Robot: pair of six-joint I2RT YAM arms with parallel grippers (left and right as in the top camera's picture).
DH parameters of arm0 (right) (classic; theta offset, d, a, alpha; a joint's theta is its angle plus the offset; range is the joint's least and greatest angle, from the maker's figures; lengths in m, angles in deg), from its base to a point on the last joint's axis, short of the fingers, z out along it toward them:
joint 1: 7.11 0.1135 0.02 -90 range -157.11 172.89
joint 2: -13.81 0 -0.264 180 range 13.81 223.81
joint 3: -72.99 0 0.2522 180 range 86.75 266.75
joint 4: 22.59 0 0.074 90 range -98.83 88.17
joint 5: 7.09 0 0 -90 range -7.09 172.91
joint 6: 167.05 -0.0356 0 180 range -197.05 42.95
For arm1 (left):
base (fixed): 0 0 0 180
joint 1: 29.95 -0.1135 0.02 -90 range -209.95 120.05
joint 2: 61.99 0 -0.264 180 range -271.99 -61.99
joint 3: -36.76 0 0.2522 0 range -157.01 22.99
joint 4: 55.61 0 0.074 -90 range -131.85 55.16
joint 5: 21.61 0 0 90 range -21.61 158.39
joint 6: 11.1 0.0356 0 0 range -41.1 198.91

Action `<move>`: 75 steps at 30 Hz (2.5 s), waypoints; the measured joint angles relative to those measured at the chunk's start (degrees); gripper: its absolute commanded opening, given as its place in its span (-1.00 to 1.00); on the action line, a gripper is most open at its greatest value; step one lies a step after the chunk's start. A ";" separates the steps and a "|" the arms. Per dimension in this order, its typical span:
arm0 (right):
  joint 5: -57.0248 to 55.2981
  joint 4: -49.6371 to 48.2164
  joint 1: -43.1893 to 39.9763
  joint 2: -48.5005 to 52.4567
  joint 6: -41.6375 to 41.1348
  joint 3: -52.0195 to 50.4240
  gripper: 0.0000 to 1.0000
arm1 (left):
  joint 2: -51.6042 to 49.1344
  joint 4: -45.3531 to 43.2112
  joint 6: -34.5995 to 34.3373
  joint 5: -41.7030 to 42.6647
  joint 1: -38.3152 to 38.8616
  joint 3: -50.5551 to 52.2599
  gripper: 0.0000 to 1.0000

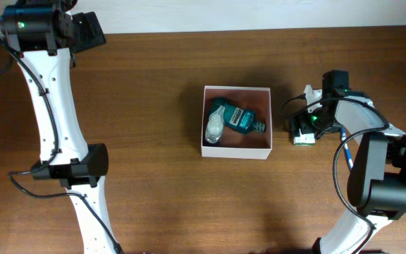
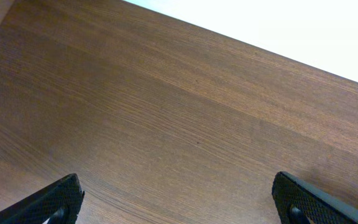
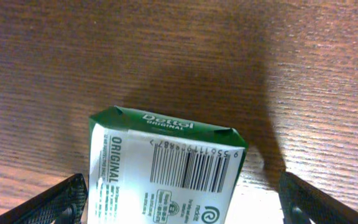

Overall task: Pack container
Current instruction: 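Lower the right gripper and close it on the Dettol soap box, then lift the soap box with the right gripper and carry it toward the box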

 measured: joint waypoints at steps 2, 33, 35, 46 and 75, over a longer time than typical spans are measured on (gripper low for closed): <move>-0.52 -0.20 0.37 0.00 -0.02 -0.02 0.87 | 0.00 0.00 -0.02 0.00 0.00 0.00 0.99; -4.13 -1.51 2.12 0.00 0.00 -0.39 0.32 | 0.00 0.00 0.00 0.00 0.00 0.00 0.99; -4.24 -1.51 2.12 0.00 -0.02 -0.39 0.22 | 0.00 0.00 0.00 0.00 0.00 0.00 0.99; -4.26 -1.77 2.12 0.00 -0.04 -0.39 0.21 | 0.00 0.00 -0.02 0.00 0.00 0.00 0.99; -1.25 20.20 2.12 0.55 -1.73 25.99 0.34 | 0.00 0.00 0.00 0.00 0.00 0.00 0.99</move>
